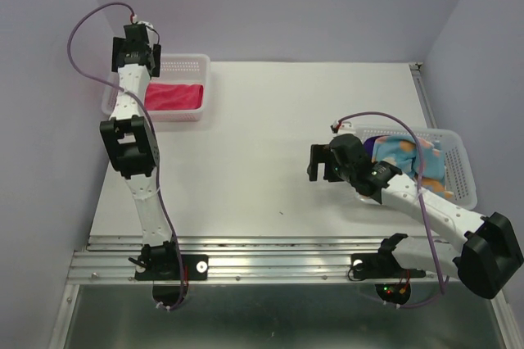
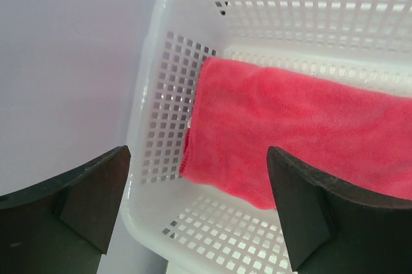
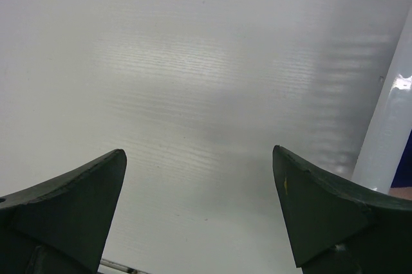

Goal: Fold and stack the towels
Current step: Neatly place the folded towel into the bin, then grab crumpled towel

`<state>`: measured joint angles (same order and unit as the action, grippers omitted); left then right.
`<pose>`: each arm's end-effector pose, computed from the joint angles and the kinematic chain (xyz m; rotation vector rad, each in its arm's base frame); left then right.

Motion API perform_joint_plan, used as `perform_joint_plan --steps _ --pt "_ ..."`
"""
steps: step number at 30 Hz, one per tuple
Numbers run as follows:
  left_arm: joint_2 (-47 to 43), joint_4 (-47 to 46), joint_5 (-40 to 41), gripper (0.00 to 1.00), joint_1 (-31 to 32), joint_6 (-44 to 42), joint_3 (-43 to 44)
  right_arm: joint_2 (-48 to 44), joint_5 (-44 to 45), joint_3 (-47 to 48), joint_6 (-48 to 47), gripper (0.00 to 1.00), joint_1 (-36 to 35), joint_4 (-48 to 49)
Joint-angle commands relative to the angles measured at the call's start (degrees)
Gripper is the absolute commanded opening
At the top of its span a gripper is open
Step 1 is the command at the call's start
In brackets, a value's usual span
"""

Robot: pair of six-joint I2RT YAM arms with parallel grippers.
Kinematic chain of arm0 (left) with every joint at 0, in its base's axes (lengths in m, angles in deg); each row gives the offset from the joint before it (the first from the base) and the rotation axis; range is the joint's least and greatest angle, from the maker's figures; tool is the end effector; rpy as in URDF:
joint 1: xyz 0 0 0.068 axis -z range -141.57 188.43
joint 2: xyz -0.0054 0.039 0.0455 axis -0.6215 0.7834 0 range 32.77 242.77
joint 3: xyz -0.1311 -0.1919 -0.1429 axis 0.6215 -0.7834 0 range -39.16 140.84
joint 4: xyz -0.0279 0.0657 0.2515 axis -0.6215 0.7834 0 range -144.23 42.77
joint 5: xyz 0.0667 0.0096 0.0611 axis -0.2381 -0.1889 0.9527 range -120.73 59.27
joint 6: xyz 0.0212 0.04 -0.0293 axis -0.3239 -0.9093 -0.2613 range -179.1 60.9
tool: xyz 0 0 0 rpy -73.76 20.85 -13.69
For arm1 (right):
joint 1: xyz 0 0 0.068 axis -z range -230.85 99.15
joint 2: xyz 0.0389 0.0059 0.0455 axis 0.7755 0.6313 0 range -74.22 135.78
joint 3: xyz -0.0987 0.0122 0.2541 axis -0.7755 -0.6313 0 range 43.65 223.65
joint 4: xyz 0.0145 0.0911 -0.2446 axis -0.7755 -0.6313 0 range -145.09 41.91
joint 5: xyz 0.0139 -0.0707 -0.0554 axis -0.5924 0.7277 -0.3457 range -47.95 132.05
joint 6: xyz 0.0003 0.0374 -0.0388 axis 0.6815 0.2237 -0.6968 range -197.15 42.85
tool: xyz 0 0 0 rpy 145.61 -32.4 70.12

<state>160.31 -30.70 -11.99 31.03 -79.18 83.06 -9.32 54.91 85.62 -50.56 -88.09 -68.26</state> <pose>0.5189 0.0788 0.3078 0.0284 2.1062 0.6301 0.1930 0.1367 0.2382 -0.1023 2.3175 0.3097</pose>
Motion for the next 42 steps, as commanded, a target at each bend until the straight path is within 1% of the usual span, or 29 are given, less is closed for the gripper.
perform_joint_plan --steps 1,4,6,7,8,9,10,11,12,13,14,15,16,17,18,20,22,24,25,27,30,33,34,35,36,37,39,40,42 --pt "-6.9 2.1 0.2 0.99 -0.2 3.9 6.4 -2.1 3.6 4.2 1.4 1.0 -0.4 -0.4" --pt "-11.0 2.1 -3.8 0.99 0.5 7.8 6.6 -3.0 7.1 5.4 3.2 1.0 -0.5 -2.3" --pt "-14.6 2.1 -9.1 0.99 1.4 13.2 6.3 -4.0 9.9 7.0 4.8 1.0 -0.4 -3.9" --pt "-16.0 2.0 -11.5 0.99 1.6 15.6 5.5 -4.3 13.1 7.6 6.2 1.0 -0.3 -5.9" --pt "-17.6 1.1 -16.4 0.99 1.9 18.6 3.1 -4.9 15.0 9.2 6.8 1.0 0.0 -7.2" --pt "-21.3 -0.1 -18.5 0.99 2.1 24.5 0.7 -5.3 19.2 10.0 8.2 1.0 0.6 -8.7" --pt "-23.6 -1.9 -22.3 0.99 2.4 27.7 -6.8 -5.7 21.7 10.9 9.2 1.0 1.2 -12.6" --pt "-26.1 -3.7 -24.3 0.99 2.9 30.0 -11.2 -6.2 23.9 11.5 10.0 1.0 2.0 -14.6" --pt "-31.9 -8.8 -26.0 0.99 4.7 34.2 -16.4 -7.5 26.8 12.6 11.5 1.0 4.9 -18.7" --pt "-35.1 -11.8 -25.4 0.99 6.6 35.7 -27.6 -8.0 27.0 13.0 12.0 1.0 7.1 -20.6" --pt "-38.1 -14.6 -24.2 0.99 9.0 36.6 -33.3 -8.9 26.8 13.0 12.1 1.0 9.5 -21.9" --pt "-44.1 -20.7 -20.9 0.99 14.6 37.1 -38.7 -9.6 26.1 12.8 11.6 1.0 12.1 -22.5" --pt "-46.7 -23.2 -19.4 0.99 17.4 37.8 -43.6 -10.6 25.7 11.8 10.4 1.0 17.4 -22.5" --pt "-48.8 -25.5 -17.6 0.99 19.9 38.4 -51.5 -10.7 25.1 11.2 9.7 1.0 20.1 -22.0" --pt "-51.9 -28.6 -17.9 0.99 24.1 39.1 -54.7 -9.5 22.8 11.5 9.4 1.0 24.6 -21.9" --pt "-54.2 -30.2 -18.2 0.99 27.2 42.1 -61.9 -7.8 21.1 11.7 9.1 1.0 27.5 -19.8" --pt "-55.9 -30.9 -16.3 0.99 29.9 43.0 -65.1 -5.0 20.5 12.3 8.6 1.0 30.8 -16.1" --pt "-56.4 -30.4 -14.6 0.99 33.0 42.8 -68.0 0.0 19.0 14.4 8.7 1.0 33.7 -14.4" --pt "-56.6 -30.1 -13.8 0.99 33.5 43.3 -68.9 1.4 18.4 14.9 8.4 1.0 34.3 -12.6" --pt "-57.1 -30.3 -12.9 0.99 34.6 44.0 -71.1 5.6 18.3 16.5 8.7 1.0 35.7 -12.0" --pt "-58.6 -30.1 -11.9 0.99 34.9 44.2 -73.0 8.8 18.5 17.7 8.9 0.98 37.0 -11.3" --pt "-60.0 -29.7 -10.6 0.99 35.0 44.2 -74.6 8.5 19.0 17.1 9.5 0.85 38.4 -11.0" --pt "-60.2 -29.5 -10.1 0.99 35.0 44.2 -74.8 8.1 19.4 17.0 9.5 0.75 38.4 -10.7" --pt "-60.5 -29.3 -9.7 0.99 35.0 44.4 -74.8 7.6 19.5 16.8 9.6 0.69 38.4 -10.7" --pt "-60.8 -29.2 -9.3 0.99 34.9 44.4 -75.0 6.7 19.9 16.8 9.6 0.56 38.4 -11.0" --pt "-60.8 -29.2 -9.3 0.99 35.0 44.5 -75.3 6.2 20.0 16.8 9.5 0.47 38.4 -11.0" --pt "-60.8 -29.2 -9.6 0.99 35.0 44.5 -75.3 5.4 20.3 16.7 9.2 0.33 38.4 -11.1" --pt "-60.8 -29.2 -9.7 0.99 35.0 44.2 -75.2 5.1 20.4 16.6 8.5 0.23 38.4 -10.6" --pt "-60.8 -29.2 -9.2 0.99 35.0 44.2 -75.3 5.1 20.7 16.6 7.8 0.15 38.4 -10.5"
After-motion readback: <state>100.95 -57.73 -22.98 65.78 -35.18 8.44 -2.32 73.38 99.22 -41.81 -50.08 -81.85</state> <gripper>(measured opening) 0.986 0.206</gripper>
